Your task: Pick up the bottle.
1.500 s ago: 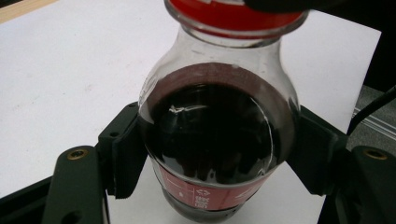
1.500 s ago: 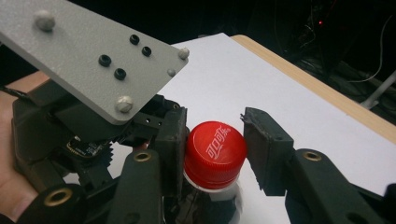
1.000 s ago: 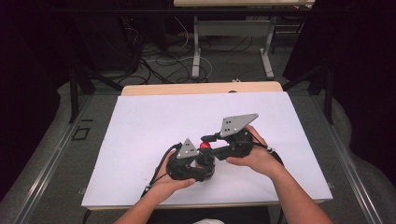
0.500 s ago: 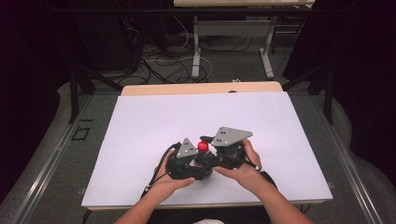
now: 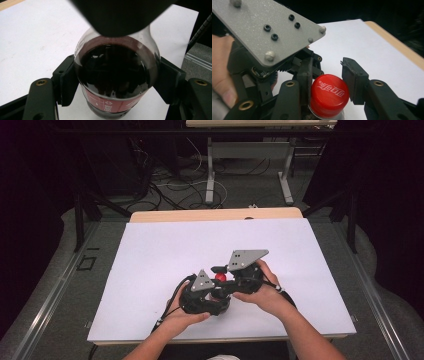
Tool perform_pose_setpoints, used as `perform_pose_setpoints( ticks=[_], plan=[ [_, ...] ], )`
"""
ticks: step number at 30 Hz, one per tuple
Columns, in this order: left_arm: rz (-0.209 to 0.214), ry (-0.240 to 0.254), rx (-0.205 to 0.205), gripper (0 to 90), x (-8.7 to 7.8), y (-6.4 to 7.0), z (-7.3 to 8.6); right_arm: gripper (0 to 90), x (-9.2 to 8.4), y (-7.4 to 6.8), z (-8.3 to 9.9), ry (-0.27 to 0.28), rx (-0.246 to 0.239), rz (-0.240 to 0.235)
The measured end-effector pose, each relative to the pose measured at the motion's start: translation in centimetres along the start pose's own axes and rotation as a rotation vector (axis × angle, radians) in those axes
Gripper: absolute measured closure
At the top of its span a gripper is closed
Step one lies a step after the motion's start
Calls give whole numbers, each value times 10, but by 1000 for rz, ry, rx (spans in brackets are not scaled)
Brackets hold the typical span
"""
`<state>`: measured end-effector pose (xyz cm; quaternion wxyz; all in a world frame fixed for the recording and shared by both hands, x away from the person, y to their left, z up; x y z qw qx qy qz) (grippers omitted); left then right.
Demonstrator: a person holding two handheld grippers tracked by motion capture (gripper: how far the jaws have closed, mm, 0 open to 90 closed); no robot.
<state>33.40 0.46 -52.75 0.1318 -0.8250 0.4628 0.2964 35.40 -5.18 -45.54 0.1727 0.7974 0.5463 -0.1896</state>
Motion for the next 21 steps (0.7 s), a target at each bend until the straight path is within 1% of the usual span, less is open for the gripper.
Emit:
perform_pose_setpoints(
  ticks=[1, 2, 4, 6, 8, 11, 13, 14, 15, 16, 17, 18, 19, 20, 21],
  plan=[
    [-10, 15, 4, 301, 1, 0, -1, 613, -1, 1, 0, -2, 5, -22],
    [-5, 11, -10, 301, 0, 2, -1, 613, -2, 2, 0, -5, -5, -43],
    [-4, 20, 4, 301, 0, 1, -2, 613, -4, 4, 0, -2, -15, -68],
    [-7, 22, 13, 301, 0, 1, -2, 614, -5, 4, 0, -4, -20, -80],
    [-7, 23, 12, 301, 0, 1, -2, 614, -5, 5, 0, -6, -28, -89],
    [-6, 18, 10, 301, 0, 1, -2, 612, -5, 5, 0, -5, -7, -85],
    [-13, 23, 10, 301, 0, 0, -2, 609, -5, 4, 0, -10, 6, -67],
    [-10, 19, 4, 301, 0, 0, -2, 599, -4, 4, -1, -8, 3, -47],
    [-14, 29, -2, 301, 0, -2, -2, 557, -3, 3, -2, -4, 5, -18],
    [-12, 19, -10, 301, -1, -3, -2, 532, -4, 3, -2, -16, 20, 11],
    [-17, 14, -7, 301, -2, -5, -1, 529, -4, 3, -3, -9, 36, 34],
    [-27, 23, -11, 301, -2, -6, -1, 511, -6, 2, -4, -12, 47, 58],
    [-25, 15, -16, 301, -3, -7, -1, 491, -7, 2, -6, -1, 52, 86],
    [-36, 35, -23, 301, -2, -9, -2, 489, -8, 1, -7, -7, 67, 109],
    [-35, 25, -21, 301, -3, -10, -2, 490, -9, 0, -8, -14, 88, 135]
  ],
)
Point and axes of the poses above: each handheld gripper's, and its own axes: x roughly forward along the jaws, z roughly out of its underside, y roughly to its right, the point moved 8 cm from there along x, roughly forward along the jaws, and after that the axes turned 1 degree about -y, right-handed, at the moved point
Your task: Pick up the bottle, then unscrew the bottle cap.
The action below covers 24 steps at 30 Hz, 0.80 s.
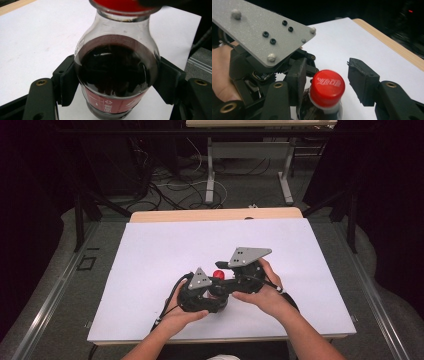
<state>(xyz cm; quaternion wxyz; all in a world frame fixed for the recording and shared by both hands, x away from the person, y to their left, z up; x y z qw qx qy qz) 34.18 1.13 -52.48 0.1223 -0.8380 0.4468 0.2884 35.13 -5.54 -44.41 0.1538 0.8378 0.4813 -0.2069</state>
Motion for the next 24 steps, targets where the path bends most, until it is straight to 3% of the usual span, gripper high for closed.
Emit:
perform_pose_setpoints(
  ticks=[9, 13, 14, 15, 18, 22, 24],
  plan=[
    [-13, 5, -13, 301, 2, -2, 0, 548, 4, 0, 3, -55, 97, 84],
    [-16, -4, -8, 301, 2, -3, 2, 600, 6, -1, 5, -70, 123, 83],
    [0, -22, -12, 301, 1, -2, 4, 601, 6, -2, 5, -74, 117, 82],
    [-8, -9, -7, 301, 2, -2, 3, 604, 6, -2, 5, -76, 109, 77],
    [6, -16, 0, 301, 0, -1, 4, 610, 5, -1, 5, -88, 78, 10],
    [11, 1, 1, 301, 1, 1, 2, 612, 3, 5, 4, -103, 19, -127],
    [29, -8, 12, 301, 0, 3, 2, 613, 3, 7, 3, -98, -58, -196]
  ],
)
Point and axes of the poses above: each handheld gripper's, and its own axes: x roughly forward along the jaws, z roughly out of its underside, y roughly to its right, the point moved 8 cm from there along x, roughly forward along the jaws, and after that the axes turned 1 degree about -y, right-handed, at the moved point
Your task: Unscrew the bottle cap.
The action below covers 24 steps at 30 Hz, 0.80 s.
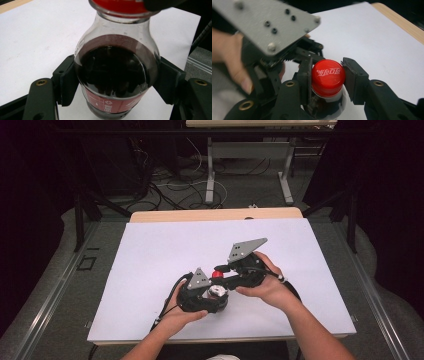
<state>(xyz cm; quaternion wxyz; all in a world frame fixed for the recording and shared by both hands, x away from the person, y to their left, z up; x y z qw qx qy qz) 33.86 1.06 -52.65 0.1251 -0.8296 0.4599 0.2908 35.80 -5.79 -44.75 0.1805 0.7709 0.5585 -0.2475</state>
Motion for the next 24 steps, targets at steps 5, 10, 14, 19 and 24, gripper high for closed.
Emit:
perform_pose_setpoints(
  ticks=[5, 10, 14, 19, 24],
  plan=[
    [-6, 0, 5, 301, 0, 0, 0, 607, -1, 2, 1, 0, -70, -86],
    [-37, 5, -15, 301, 0, -5, 1, 525, -4, -1, -2, 12, 11, 79],
    [-48, 8, -25, 301, 1, -7, 1, 521, -3, -9, -5, 48, 108, 168],
    [-51, 11, -22, 300, 1, -7, 0, 532, 2, -13, -5, 41, 74, 246],
    [-40, 0, -17, 301, 1, -3, 1, 557, 5, -11, -5, 51, 71, 234]
  ],
)
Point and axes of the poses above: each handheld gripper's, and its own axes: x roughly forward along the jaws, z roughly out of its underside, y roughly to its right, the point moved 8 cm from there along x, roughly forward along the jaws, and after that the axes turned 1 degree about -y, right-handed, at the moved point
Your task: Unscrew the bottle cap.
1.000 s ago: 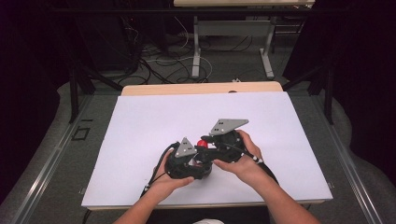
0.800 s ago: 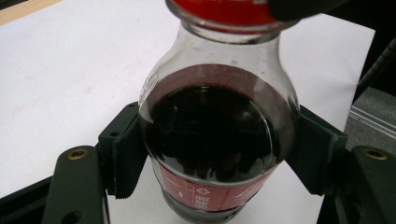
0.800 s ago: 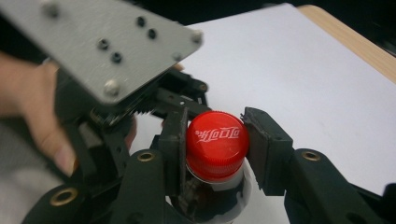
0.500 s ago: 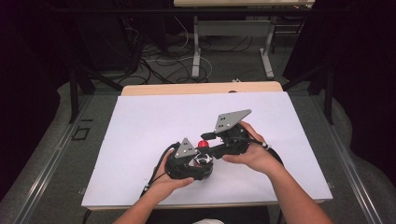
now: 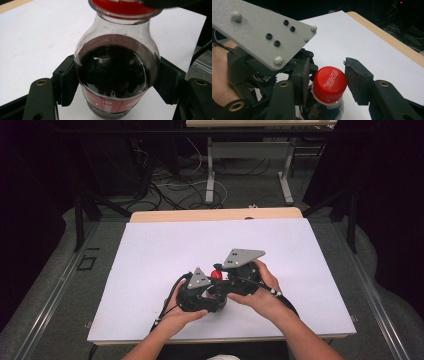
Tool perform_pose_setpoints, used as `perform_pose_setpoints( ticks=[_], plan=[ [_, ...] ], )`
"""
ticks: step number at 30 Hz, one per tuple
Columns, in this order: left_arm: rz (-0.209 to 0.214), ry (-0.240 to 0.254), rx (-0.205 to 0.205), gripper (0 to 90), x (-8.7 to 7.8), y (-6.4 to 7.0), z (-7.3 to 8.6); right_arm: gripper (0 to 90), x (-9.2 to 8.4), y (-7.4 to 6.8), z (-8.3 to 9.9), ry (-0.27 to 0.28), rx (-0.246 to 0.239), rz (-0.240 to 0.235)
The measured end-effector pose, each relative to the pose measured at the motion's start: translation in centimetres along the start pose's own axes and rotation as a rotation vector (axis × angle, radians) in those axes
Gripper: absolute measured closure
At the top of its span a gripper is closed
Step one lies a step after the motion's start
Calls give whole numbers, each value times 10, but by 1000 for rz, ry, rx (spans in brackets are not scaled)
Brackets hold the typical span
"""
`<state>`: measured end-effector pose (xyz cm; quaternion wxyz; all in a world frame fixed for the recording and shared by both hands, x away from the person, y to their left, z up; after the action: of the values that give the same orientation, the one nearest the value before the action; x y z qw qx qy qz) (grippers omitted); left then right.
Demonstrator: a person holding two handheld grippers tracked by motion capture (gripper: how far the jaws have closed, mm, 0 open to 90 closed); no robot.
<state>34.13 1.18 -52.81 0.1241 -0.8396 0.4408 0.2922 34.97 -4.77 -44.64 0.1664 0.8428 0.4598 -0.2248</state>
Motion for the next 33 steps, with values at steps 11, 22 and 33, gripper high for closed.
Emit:
perform_pose_setpoints(
  ticks=[11, 22, 33],
  plan=[
    [33, 8, 11, 301, -1, 4, -2, 612, -2, 12, 0, -3, -113, -253],
    [-2, 13, -3, 301, -2, -4, -2, 518, -8, 7, 0, -5, -32, -92],
    [2, 13, 8, 301, -1, 0, -3, 542, 3, -1, 0, -8, -56, -63]
  ],
)
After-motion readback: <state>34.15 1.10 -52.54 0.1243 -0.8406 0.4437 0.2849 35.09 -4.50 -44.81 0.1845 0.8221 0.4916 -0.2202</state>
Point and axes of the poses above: each handheld gripper's, and its own axes: x roughly forward along the jaws, z roughly out of its underside, y roughly to its right, the point moved 8 cm from there along x, roughly forward along the jaws, and after that the axes turned 1 degree about -y, right-handed, at the moved point
